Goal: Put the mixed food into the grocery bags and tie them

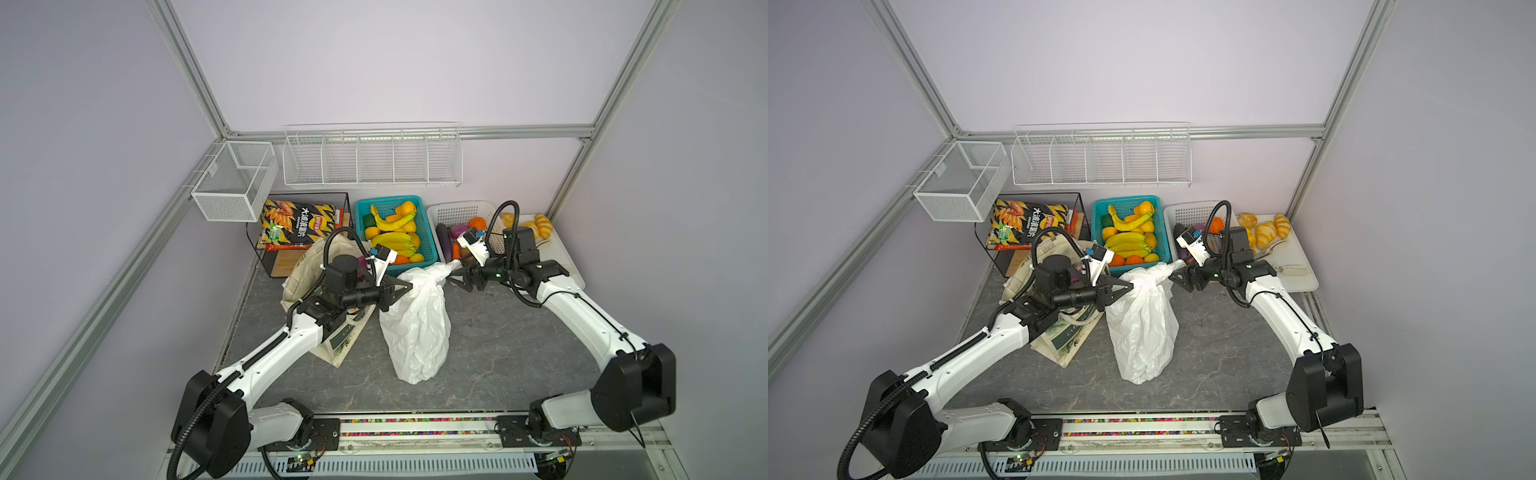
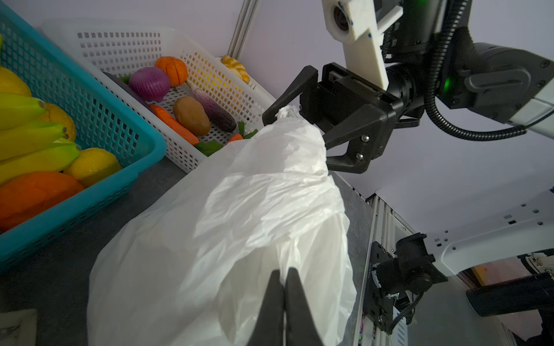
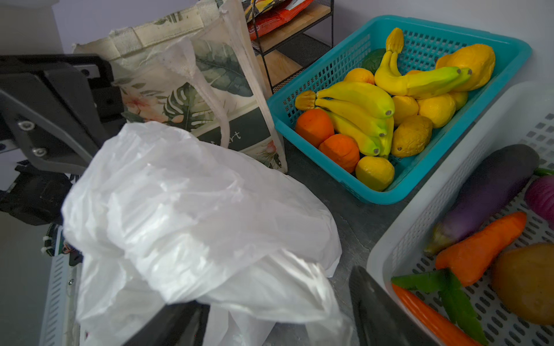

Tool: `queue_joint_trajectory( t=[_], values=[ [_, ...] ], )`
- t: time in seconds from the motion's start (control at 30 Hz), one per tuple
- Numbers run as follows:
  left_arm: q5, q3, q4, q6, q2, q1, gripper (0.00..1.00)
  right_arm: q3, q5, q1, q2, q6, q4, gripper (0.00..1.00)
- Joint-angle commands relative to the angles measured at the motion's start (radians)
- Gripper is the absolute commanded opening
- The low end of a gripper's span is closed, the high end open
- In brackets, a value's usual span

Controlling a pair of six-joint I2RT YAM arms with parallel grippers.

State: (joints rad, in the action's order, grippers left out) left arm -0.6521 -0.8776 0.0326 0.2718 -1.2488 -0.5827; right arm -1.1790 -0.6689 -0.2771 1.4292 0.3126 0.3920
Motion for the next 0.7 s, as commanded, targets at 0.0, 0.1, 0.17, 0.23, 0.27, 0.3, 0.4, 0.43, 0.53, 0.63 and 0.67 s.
queue_joint_trajectory(
  t=[0.0, 0.1, 0.17, 0.23, 0.27, 0.3, 0.4, 0.43, 0.53, 0.63, 0.67],
  values=[
    [-0.005, -0.002, 0.023, -0.019, -0.004, 0.003, 0.0, -0.004, 0.017, -0.008, -0.01, 0.054, 0.013, 0.58],
    [0.015, 0.0, 0.021, -0.014, 0.004, 0.003, 0.0, 0.004, 0.066, -0.017, -0.025, 0.03, 0.01, 0.37],
    [0.044, 0.001, 0.02, -0.003, 0.017, 0.002, 0.0, 0.012, 0.118, -0.028, -0.036, 0.003, 0.012, 0.28],
    [0.094, -0.002, -0.019, -0.005, 0.039, 0.0, 0.0, 0.021, 0.19, -0.041, -0.048, -0.04, 0.019, 0.16],
    [0.128, -0.01, -0.052, -0.016, 0.052, -0.004, 0.0, 0.025, 0.234, -0.047, -0.053, -0.068, 0.023, 0.09],
    [0.176, -0.022, -0.107, -0.038, 0.07, -0.01, 0.0, 0.03, 0.281, -0.052, -0.06, -0.098, 0.032, 0.07],
    [0.327, -0.055, -0.266, -0.091, 0.129, -0.032, 0.0, 0.046, 0.407, -0.064, -0.085, -0.168, 0.081, 0.07],
    [0.361, -0.052, -0.289, -0.087, 0.155, -0.032, 0.0, 0.055, 0.452, -0.069, -0.093, -0.188, 0.099, 0.07],
    [0.42, -0.04, -0.332, -0.089, 0.212, -0.033, 0.0, 0.088, 0.574, -0.102, -0.125, -0.226, 0.125, 0.07],
    [0.447, -0.041, -0.376, -0.104, 0.218, -0.034, 0.0, 0.118, 0.69, -0.136, -0.149, -0.256, 0.126, 0.07],
    [0.46, -0.04, -0.384, -0.107, 0.218, -0.032, 0.0, 0.124, 0.716, -0.142, -0.153, -0.262, 0.127, 0.07]
  ],
)
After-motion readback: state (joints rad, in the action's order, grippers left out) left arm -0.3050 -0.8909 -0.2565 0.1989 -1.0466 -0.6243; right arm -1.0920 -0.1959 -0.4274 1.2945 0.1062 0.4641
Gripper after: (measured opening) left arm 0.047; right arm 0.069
